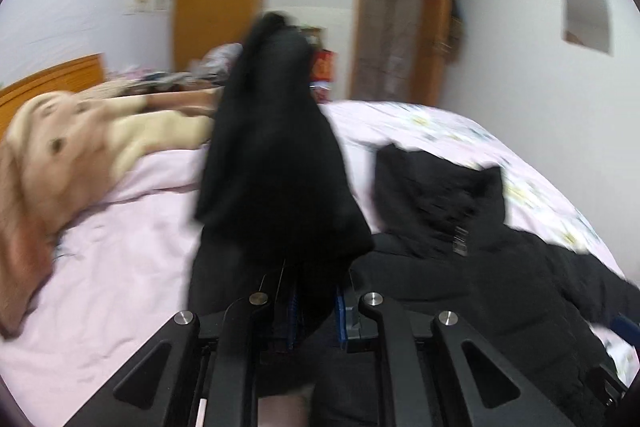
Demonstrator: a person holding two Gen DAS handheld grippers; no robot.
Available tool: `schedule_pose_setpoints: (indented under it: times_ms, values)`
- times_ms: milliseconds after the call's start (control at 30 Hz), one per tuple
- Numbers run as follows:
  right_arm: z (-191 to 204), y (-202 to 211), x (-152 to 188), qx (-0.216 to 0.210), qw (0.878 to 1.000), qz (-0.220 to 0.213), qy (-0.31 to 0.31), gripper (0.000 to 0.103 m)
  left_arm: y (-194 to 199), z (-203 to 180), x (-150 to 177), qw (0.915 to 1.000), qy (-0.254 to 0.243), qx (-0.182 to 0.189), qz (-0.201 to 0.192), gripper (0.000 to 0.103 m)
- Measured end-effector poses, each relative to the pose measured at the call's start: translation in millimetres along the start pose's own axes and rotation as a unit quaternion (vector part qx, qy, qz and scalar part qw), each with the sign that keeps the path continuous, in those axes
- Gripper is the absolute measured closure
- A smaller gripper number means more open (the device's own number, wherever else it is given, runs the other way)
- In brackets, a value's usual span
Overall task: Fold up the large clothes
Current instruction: 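Fold the held sleeve across the jacket front with the left tool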
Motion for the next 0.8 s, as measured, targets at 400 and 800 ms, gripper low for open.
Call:
schedule_pose_setpoints:
  times_ms: [400, 800]
  values:
    - [-78.6, -1.9, 27.8, 0.033, 0.997, 0.022, -0.066, 0.0, -66.1, -107.2, 66.1, 0.9933, -0.058, 0.049, 0.087, 0.088]
    - [-132.7, -5.4, 53.2, 0.069, 0.991, 0.041, -0.104, 0.0, -109.1, -193.0, 133.3, 0.9764, -0.103, 0.108, 0.156, 0.084]
Point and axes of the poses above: each gripper's, at about its wrist camera, not at the fingertips, and y roughly against the way its jaws point, z to its left, x to its underside, the point moved 8 cm from there along -y, roughly the way its jaws point, and after that the axes turned 8 degrees about y, right-handed, at the moved point
